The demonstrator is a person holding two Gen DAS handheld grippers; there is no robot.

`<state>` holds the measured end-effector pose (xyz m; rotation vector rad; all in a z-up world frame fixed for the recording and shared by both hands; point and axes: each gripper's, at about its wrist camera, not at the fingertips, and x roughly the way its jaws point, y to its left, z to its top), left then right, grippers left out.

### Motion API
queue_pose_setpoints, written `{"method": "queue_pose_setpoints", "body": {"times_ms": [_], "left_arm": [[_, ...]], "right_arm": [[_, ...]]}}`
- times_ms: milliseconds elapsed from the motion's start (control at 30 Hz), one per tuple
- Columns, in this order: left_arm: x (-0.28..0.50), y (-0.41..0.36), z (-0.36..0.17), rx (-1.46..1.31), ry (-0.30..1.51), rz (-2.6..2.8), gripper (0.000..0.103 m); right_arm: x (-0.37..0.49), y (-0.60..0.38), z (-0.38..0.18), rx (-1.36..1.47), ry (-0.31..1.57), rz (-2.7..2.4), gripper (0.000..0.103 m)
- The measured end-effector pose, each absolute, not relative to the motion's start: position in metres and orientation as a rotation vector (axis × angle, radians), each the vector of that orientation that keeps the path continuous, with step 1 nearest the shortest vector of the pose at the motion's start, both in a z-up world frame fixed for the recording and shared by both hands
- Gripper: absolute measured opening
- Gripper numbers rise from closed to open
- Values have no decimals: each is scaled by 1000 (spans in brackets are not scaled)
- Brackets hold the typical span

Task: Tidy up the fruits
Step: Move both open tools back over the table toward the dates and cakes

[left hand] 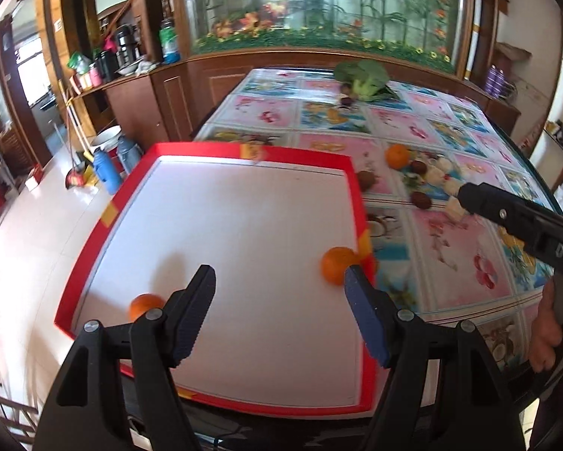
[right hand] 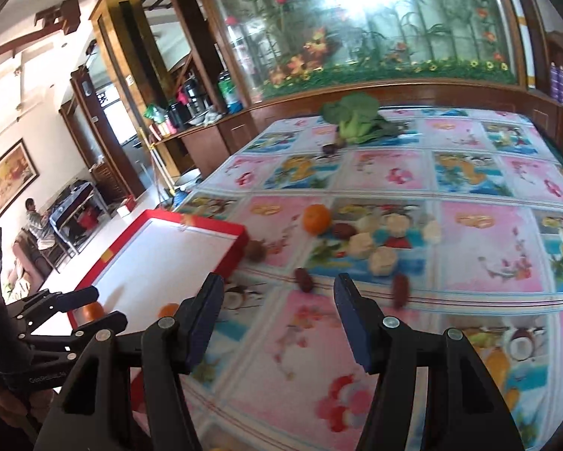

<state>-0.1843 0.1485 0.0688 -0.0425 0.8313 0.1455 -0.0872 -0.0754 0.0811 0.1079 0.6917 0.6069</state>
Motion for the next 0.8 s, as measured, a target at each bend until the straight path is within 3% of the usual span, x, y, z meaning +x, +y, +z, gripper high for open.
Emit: {"method": "queue_pose_setpoints", "body": {"times_ms": [800], "left_arm": [[-127, 46, 51, 100, 893, -36, 73]], "right_arm": [[-25, -141, 47, 189, 851, 554, 59]]}}
